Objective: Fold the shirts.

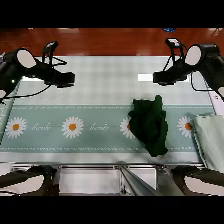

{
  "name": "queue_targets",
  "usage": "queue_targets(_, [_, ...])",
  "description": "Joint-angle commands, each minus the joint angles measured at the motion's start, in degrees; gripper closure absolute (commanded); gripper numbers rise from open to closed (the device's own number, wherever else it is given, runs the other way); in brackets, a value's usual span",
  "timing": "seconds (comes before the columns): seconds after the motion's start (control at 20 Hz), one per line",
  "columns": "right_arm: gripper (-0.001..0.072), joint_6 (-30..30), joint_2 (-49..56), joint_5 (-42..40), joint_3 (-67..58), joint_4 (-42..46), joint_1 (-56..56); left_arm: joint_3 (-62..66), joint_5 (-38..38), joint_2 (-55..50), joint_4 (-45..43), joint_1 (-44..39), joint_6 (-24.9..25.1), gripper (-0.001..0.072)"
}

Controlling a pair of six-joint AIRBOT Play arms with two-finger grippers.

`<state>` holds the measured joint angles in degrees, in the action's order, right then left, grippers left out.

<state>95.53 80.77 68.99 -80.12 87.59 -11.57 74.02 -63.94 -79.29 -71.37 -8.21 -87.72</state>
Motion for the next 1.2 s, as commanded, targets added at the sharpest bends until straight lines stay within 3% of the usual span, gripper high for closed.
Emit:
queue_targets(0.0, [0.0689,0.00,0.00,-0.02,-0.04,0.00,-0.02,0.02,0.00,-0.02,0.00,-0.02,0.00,0.0688])
queue_targets(0.3, [0.0688,0.09,0.00,-7.17,-0.04,-0.20,-0.02,0.02,3.61,-0.11,-0.07,0.00,0.00,0.0677])
queue_targets(0.35, [0.0642,0.04,0.00,-8.87,-0.04,-0.13,-0.02,0.02,5.25,-0.22,-0.07,0.02,0.00,0.0620])
queue_targets(0.4, [0.0416,0.04,-0.13,-9.60,-0.11,0.04,0.02,0.04,5.90,-0.35,-0.02,0.02,-0.09,0.0406])
queue_targets(0.45, [0.0300,-0.52,-0.35,-8.68,-0.52,0.83,0.11,0.11,5.22,-0.35,-0.20,0.00,-1.09,0.0206])
queue_targets(0.65, [0.0297,-3.89,-6.71,6.10,-1.22,2.78,0.79,2.23,-8.79,0.48,-1.11,2.99,-0.48,0.0198])
queue_targets(0.75, [0.0297,-3.96,-13.44,7.76,4.44,1.29,0.33,-0.24,-11.19,3.26,-1.09,3.96,-0.20,0.0198])
queue_targets(0.95, [0.0297,0.42,-27.19,5.60,25.16,-4.94,-0.09,-14.47,-4.61,16.79,1.66,1.95,-0.24,0.0198])
queue_targets(1.15, [0.0297,1.36,-30.73,-2.16,41.13,-13.55,-0.07,-30.29,2.49,29.66,5.86,-2.99,-1.07,0.0198])
